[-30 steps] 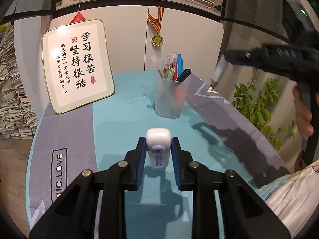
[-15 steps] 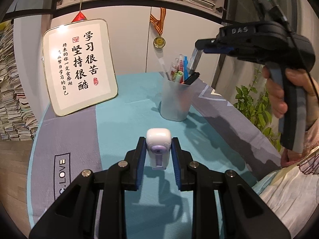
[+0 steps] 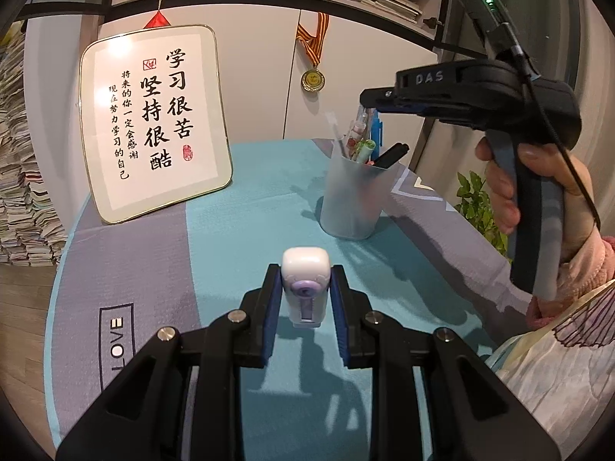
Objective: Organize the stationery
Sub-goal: 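Carry the white eraser over the frosted cup and lower it with the right tool, then open the right tool to drop the eraser while the left tool carries the correction tape toward the cup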
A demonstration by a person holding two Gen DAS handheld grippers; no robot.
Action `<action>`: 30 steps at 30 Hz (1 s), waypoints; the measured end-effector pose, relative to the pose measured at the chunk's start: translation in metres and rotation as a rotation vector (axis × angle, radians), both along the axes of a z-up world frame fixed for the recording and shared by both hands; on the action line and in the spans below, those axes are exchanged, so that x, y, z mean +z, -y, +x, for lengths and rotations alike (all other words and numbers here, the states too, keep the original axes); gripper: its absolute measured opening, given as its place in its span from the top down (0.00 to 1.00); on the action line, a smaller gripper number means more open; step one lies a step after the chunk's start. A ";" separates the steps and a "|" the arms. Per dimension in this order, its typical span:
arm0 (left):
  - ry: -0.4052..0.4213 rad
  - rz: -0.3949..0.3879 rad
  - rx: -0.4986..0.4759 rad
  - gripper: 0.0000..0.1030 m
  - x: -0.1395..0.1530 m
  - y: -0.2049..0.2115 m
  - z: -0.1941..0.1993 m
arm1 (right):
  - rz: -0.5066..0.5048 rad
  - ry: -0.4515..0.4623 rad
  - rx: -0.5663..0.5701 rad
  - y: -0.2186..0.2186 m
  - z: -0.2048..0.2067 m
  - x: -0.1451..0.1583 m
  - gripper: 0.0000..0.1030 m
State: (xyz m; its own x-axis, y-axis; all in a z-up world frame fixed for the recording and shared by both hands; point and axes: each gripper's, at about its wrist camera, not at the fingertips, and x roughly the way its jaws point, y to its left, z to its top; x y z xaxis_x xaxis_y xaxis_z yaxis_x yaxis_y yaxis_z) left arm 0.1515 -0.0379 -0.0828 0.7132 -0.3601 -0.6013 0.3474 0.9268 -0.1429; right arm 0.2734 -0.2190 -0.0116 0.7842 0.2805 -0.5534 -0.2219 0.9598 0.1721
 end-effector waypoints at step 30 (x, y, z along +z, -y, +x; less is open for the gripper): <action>0.027 0.016 -0.021 0.77 0.022 0.017 0.002 | 0.084 -0.071 -0.018 0.042 -0.035 -0.011 0.83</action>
State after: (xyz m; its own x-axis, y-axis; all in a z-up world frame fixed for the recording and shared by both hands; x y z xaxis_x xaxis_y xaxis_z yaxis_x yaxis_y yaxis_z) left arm 0.1534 -0.0546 -0.0605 0.7218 -0.3661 -0.5873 0.3707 0.9212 -0.1187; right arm 0.2385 -0.2610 -0.0225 0.7492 0.3147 -0.5827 -0.1897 0.9450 0.2665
